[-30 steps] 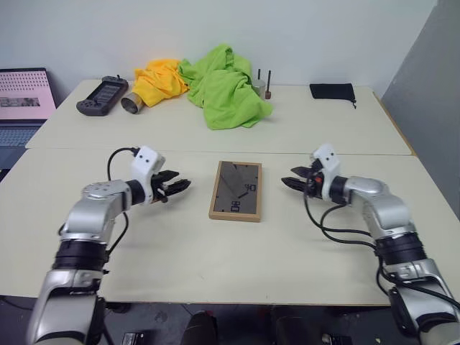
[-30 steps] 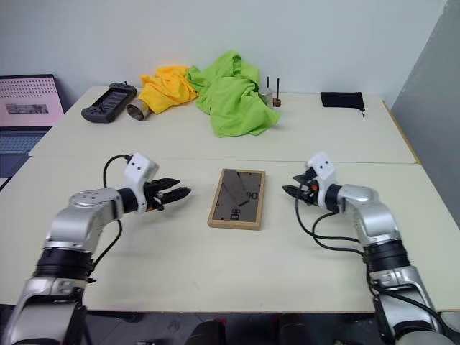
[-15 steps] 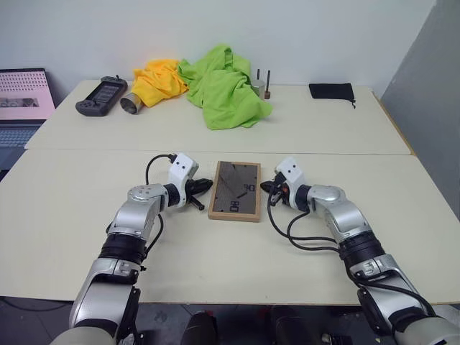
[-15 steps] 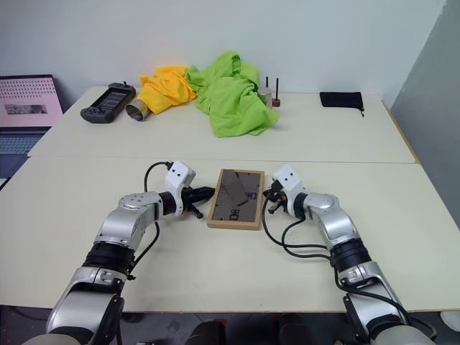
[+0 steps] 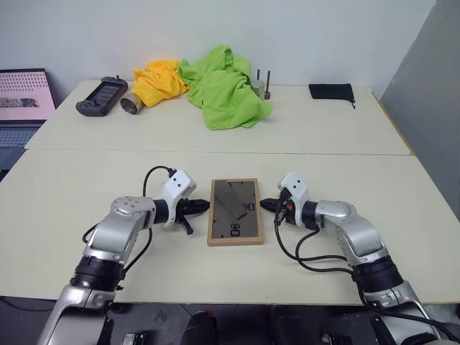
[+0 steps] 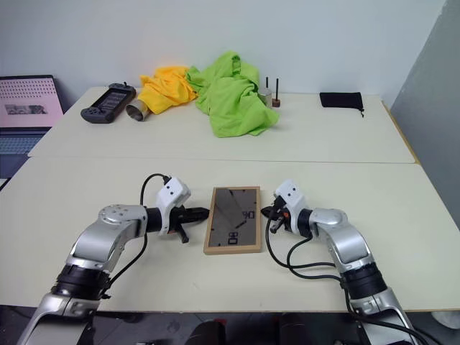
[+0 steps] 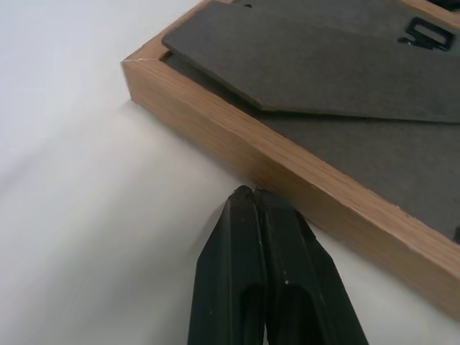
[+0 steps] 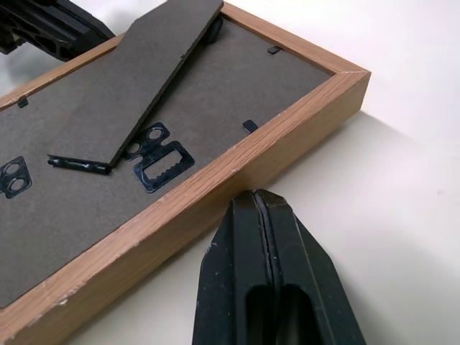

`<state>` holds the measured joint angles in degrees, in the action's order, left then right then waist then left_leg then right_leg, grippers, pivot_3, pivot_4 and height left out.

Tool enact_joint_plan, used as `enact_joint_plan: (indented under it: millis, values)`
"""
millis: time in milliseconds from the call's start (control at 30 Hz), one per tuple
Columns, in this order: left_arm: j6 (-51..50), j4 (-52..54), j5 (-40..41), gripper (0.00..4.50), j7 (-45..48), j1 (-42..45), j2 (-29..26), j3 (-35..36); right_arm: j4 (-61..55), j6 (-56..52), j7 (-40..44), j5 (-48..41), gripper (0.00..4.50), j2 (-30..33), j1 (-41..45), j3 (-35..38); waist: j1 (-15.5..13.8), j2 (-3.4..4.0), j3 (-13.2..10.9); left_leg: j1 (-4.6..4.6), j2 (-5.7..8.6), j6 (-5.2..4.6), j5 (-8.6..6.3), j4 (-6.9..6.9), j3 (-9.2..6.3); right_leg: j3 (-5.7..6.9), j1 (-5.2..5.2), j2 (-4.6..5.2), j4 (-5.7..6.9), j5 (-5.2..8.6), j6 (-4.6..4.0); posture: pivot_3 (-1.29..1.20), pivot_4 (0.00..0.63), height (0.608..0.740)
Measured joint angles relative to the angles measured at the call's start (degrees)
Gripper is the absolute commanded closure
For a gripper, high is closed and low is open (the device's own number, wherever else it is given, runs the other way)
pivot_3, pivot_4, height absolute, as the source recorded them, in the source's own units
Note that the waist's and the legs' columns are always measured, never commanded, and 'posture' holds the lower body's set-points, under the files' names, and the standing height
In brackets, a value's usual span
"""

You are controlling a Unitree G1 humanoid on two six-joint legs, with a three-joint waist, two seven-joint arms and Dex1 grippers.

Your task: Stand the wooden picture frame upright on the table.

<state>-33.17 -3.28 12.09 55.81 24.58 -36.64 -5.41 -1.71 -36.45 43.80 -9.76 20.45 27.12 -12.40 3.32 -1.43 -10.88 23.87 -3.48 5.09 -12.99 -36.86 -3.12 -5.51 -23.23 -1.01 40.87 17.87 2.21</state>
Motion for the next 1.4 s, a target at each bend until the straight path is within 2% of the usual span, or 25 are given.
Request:
enact_joint_plan:
  millis: [67, 133, 167, 267, 333, 567, 767, 1033, 1400]
  values:
    - [0.06, -0.48, 0.68, 4.45, 0.26, -0.30, -1.18, 0.31, -2.18, -0.17, 1.08, 0.04, 4.50, 2.79, -1.03, -0.43, -0.03, 0.00, 0.00, 0.01, 0.00, 0.00, 0.00, -0.01, 0.00, 0.00, 0.01, 0.00, -0.01, 0.00, 0.01, 0.00, 0.150, 0.740]
    - [-0.42, -1.01, 1.35, 4.08, 1.20, -0.76, -3.14, 1.52, -2.64, -0.44, 1.34, 0.07, 4.50, 5.29, -1.68, -0.02, 0.09, -0.01, 0.00, -0.02, 0.00, 0.00, 0.00, 0.00, 0.02, -0.02, 0.00, -0.01, -0.01, 0.00, 0.01, 0.00, 0.150, 0.740]
    - [-0.88, -0.91, 2.03, 4.03, 1.80, -1.14, -3.87, 1.93, -2.84, -0.57, 1.47, -0.01, 4.50, 5.81, -1.82, -0.01, 0.26, 0.00, 0.00, -0.03, -0.02, 0.00, 0.00, 0.01, 0.01, -0.02, 0.00, -0.03, 0.00, 0.01, 0.00, 0.00, 0.150, 0.740]
    - [-4.31, 2.02, 6.31, 3.36, 7.53, -5.62, -9.57, 4.06, -5.24, -0.89, 3.24, -1.06, 4.50, 8.76, -3.90, 0.57, 0.86, -0.01, 0.00, -0.03, -0.13, 0.00, -0.01, 0.10, 0.01, -0.01, -0.02, -0.12, -0.02, 0.05, -0.07, 0.00, 0.150, 0.740]
    - [-7.54, 3.11, 8.63, 2.87, 9.38, -7.23, -11.50, 5.85, -5.28, -1.02, 3.61, -1.22, 4.50, 9.91, -4.88, 1.26, 0.87, 0.00, -0.01, -0.04, -0.12, -0.01, 0.00, 0.10, 0.00, -0.01, -0.02, -0.11, -0.02, 0.05, -0.06, 0.00, 0.150, 0.740]
    - [-26.27, 5.30, 21.34, 1.26, 8.33, -6.18, -10.06, 10.36, -5.38, -0.70, 3.33, -1.13, 4.50, 8.68, -5.08, 1.22, 0.97, 0.00, 0.00, -0.03, -0.12, -0.01, -0.01, 0.03, -0.02, -0.01, 0.00, -0.14, -0.01, 0.06, -0.03, 0.00, 0.150, 0.740]
    - [-37.24, 4.16, 27.38, 0.08, 5.10, -4.14, -7.87, 12.60, -5.38, -0.25, 2.53, -1.10, 4.50, 6.77, -5.03, 0.96, 0.97, 0.00, 0.00, -0.03, -0.12, -0.01, -0.01, 0.03, -0.04, 0.01, 0.00, -0.14, 0.00, 0.05, -0.04, 0.00, 0.150, 0.740]
    - [-47.27, -3.37, 29.55, 0.04, -0.86, 3.04, -3.40, 13.42, -5.41, 1.40, 1.01, 0.04, 4.50, 2.62, -3.45, -3.29, 0.96, -0.01, 0.00, -0.03, -0.10, 0.00, 0.00, 0.01, -0.06, 0.01, 0.01, -0.12, 0.01, 0.05, -0.05, 0.00, 0.150, 0.740]
    - [-45.31, -1.85, 29.84, 0.04, -1.16, 2.47, -0.95, 11.63, -5.29, 0.98, -1.00, 1.82, 4.50, -2.51, -0.62, -6.57, 0.35, 0.03, 0.04, -0.07, -0.02, 0.01, 0.00, 0.00, -0.06, 0.02, 0.05, -0.03, 0.03, 0.04, -0.05, 0.00, 0.150, 0.740]
